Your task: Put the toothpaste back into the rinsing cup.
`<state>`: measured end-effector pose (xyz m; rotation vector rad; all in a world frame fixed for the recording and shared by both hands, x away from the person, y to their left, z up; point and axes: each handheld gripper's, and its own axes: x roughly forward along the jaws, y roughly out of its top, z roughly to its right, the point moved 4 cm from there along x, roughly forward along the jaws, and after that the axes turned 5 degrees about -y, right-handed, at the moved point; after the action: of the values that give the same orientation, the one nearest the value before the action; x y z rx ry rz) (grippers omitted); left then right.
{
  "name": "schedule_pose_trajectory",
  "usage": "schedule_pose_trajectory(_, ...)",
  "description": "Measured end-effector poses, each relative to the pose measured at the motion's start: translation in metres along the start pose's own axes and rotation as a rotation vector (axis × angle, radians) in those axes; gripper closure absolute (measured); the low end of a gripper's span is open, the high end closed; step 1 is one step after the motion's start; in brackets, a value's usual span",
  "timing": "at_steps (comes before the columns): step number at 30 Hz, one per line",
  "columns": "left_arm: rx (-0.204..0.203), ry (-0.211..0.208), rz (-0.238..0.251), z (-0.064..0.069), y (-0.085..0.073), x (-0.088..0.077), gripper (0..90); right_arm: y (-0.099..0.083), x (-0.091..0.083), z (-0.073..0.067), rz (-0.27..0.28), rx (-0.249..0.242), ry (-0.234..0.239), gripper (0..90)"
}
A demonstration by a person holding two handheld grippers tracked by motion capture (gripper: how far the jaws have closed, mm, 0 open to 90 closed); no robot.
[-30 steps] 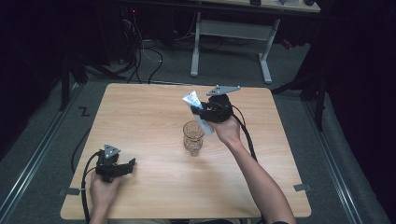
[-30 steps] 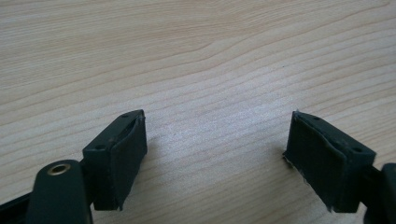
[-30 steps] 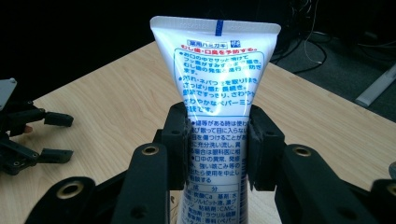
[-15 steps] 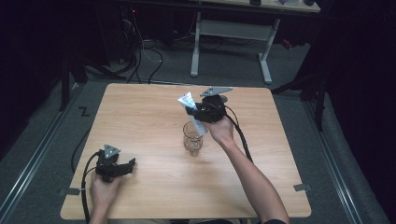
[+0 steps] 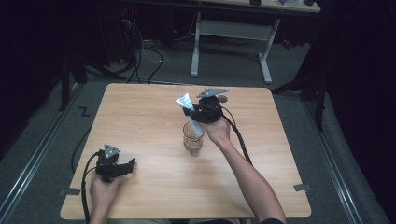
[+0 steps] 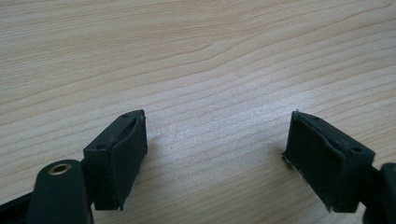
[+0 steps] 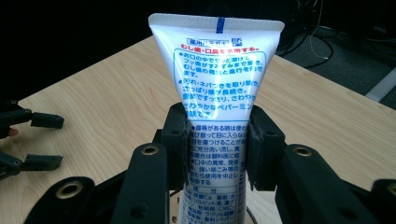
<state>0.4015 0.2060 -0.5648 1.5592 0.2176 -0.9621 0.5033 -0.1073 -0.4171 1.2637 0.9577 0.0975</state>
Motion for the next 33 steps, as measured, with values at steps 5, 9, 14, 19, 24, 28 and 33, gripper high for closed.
schedule_pose_trajectory(5,-0.001,0.001,0.000,0.000,0.000,0.000,21.2,-0.001,0.002,-0.001,-0.008,0.002,-0.002,65.2)
schedule_pose_trajectory(9,-0.001,0.001,0.000,0.000,0.000,0.000,21.2,-0.003,0.003,-0.001,-0.006,-0.002,-0.003,65.2)
schedule_pose_trajectory(14,-0.002,0.001,0.001,0.000,0.000,0.000,21.3,-0.008,0.005,-0.001,-0.011,0.006,-0.007,65.2)
schedule_pose_trajectory(19,-0.003,0.002,0.002,0.000,0.000,0.000,21.4,-0.011,0.005,0.000,-0.016,0.010,-0.005,65.2)
schedule_pose_trajectory(24,-0.003,0.002,0.002,0.000,0.000,0.000,21.4,-0.013,0.006,-0.001,-0.019,0.005,-0.001,65.1)
schedule_pose_trajectory(28,-0.003,0.002,0.002,0.000,0.000,0.000,21.4,-0.013,0.007,-0.003,-0.025,-0.010,0.001,65.2)
schedule_pose_trajectory(33,-0.003,0.002,0.002,0.000,0.000,0.000,21.5,-0.015,0.008,-0.005,-0.035,-0.021,0.004,65.1)
